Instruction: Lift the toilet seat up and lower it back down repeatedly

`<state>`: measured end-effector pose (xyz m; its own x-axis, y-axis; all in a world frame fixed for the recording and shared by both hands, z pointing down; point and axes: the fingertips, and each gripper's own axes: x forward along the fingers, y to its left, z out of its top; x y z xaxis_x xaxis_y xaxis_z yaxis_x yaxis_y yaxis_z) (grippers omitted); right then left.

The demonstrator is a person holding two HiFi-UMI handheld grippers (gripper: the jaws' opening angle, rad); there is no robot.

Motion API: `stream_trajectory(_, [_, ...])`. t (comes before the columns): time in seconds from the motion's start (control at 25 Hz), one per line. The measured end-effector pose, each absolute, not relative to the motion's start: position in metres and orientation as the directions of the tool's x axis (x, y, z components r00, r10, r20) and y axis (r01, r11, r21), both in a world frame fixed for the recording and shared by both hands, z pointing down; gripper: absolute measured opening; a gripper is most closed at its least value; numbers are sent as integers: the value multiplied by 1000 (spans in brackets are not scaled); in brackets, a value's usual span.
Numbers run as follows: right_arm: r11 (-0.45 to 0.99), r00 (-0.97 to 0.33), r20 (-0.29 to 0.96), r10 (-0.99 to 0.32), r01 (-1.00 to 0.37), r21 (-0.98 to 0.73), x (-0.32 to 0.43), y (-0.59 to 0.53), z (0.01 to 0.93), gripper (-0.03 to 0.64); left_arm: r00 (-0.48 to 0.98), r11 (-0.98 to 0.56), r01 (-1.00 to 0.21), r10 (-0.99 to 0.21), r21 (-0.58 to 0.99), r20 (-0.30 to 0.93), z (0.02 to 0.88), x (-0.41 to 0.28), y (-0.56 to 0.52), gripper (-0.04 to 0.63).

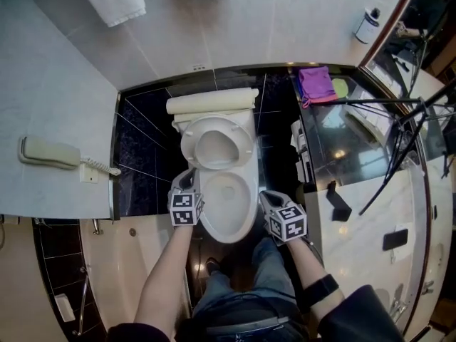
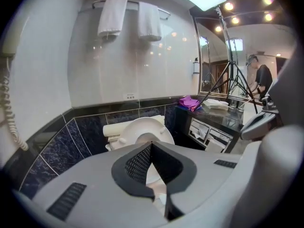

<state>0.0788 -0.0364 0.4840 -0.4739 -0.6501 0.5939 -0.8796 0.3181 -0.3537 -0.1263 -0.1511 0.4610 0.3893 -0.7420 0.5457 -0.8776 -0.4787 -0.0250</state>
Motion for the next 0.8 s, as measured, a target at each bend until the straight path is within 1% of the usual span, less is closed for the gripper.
stream_trajectory(0.32, [334, -405, 584, -704, -914, -232, 68, -2, 436, 17, 438, -495, -869, -757, 13, 485, 386, -161, -73, 0])
stream_trajectory(0.6, [322, -358, 569, -740, -932, -167, 58, 31, 410, 17, 458, -497, -867, -764, 39, 454, 365, -194, -10, 0])
stream_trajectory(0.8, [298, -343, 564, -751, -938, -175, 49, 62, 403, 17, 458, -487, -872, -769, 54, 446, 359, -217, 31, 0])
